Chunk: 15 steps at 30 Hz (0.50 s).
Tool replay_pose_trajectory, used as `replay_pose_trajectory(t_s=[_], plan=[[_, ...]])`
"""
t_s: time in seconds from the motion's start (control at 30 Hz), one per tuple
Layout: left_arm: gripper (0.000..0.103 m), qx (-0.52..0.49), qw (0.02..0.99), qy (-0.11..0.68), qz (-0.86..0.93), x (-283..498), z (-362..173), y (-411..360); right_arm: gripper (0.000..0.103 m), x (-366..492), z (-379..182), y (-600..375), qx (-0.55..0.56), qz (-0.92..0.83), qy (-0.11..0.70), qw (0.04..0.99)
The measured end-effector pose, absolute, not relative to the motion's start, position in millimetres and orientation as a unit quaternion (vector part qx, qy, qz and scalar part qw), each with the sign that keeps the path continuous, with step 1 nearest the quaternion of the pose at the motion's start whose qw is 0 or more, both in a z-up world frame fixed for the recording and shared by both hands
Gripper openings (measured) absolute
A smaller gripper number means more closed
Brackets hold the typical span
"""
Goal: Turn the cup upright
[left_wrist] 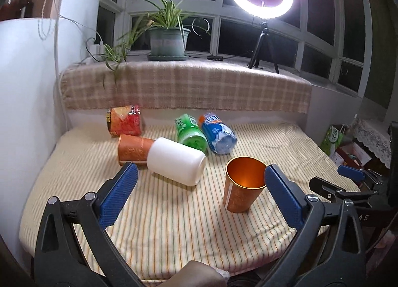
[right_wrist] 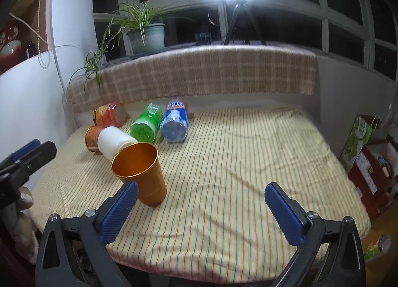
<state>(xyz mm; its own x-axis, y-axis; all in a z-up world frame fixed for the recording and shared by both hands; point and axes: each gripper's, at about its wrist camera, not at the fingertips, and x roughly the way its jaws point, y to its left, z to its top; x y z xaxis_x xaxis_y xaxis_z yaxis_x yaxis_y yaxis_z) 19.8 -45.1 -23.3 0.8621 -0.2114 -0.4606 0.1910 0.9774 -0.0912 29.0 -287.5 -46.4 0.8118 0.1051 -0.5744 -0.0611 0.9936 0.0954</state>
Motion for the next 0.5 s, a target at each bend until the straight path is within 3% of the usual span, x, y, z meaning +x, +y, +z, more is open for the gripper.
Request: replay_pose_trajectory(t_s=[0.5], plan=[[0.103, -0.008, 0.973, 0.217, -0.074, 6.9, -16.9, -45.4, 0.103, 25.6, -44.0, -281.8, 0.026, 0.028, 0.283, 0.958]])
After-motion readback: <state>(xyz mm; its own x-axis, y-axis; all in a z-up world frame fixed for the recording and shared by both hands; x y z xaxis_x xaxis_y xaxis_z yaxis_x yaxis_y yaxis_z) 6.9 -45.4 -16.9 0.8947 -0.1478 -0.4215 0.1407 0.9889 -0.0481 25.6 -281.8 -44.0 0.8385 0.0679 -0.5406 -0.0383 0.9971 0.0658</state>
